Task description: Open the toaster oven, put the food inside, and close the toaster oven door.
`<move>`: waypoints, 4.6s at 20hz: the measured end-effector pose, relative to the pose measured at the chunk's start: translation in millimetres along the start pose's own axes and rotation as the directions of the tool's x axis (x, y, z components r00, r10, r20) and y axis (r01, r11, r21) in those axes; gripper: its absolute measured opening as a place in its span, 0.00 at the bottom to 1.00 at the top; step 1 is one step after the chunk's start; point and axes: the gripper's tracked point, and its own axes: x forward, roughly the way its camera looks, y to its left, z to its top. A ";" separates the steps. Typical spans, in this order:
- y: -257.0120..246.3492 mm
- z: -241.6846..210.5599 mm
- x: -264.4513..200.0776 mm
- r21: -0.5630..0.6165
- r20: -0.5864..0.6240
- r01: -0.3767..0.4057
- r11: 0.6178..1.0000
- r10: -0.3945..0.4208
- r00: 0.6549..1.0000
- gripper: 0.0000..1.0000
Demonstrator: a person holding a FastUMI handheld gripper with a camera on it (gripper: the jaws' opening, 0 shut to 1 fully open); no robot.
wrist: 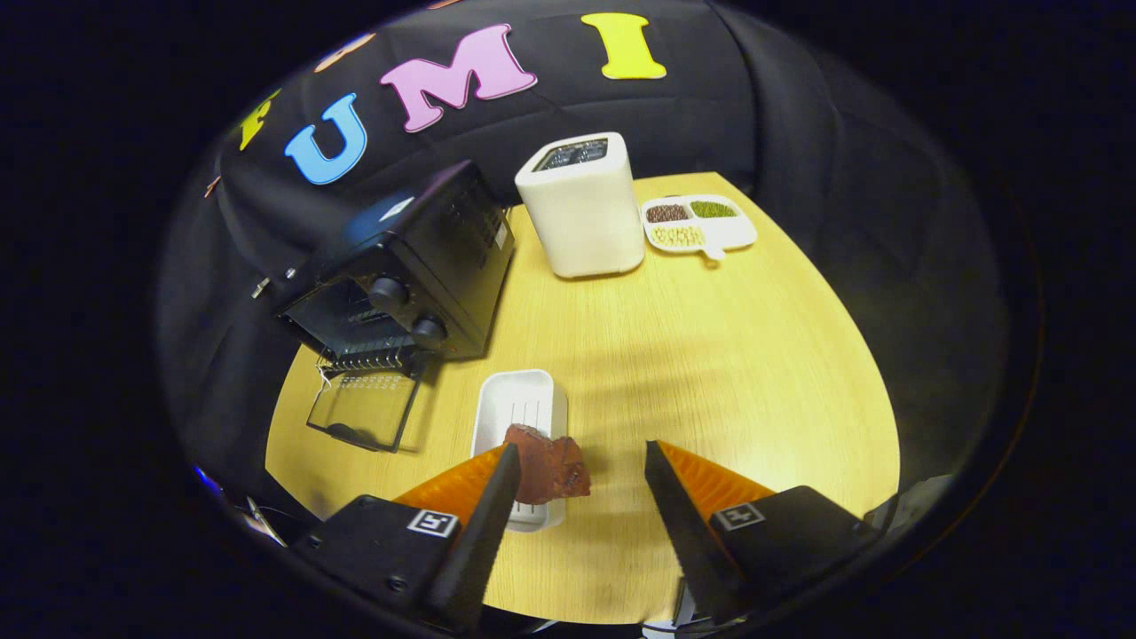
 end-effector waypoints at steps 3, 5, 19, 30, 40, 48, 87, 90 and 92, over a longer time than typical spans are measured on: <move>3.7 -8.1 18.5 0.040 -0.061 -0.059 0.997 0.062 0.996 0.70; 10.4 -9.9 23.5 0.119 -0.085 -0.115 0.986 0.125 0.988 0.55; 46.6 36.2 -30.3 0.121 0.131 -0.150 0.981 0.134 0.982 0.13; 225.5 29.8 -49.6 0.009 0.187 -0.318 0.948 0.311 0.932 0.13; 317.3 37.9 8.5 -0.004 0.188 -0.367 0.930 0.361 0.913 0.13; 320.7 58.6 68.6 0.039 0.229 -0.342 0.939 0.324 0.918 0.13; 283.1 58.3 72.2 -0.187 0.293 -0.021 0.982 0.076 0.953 0.99; 285.2 38.8 53.7 -0.160 0.272 -0.016 0.987 0.059 0.961 0.98; 292.4 25.2 41.7 -0.145 0.260 -0.025 0.989 0.063 0.963 0.99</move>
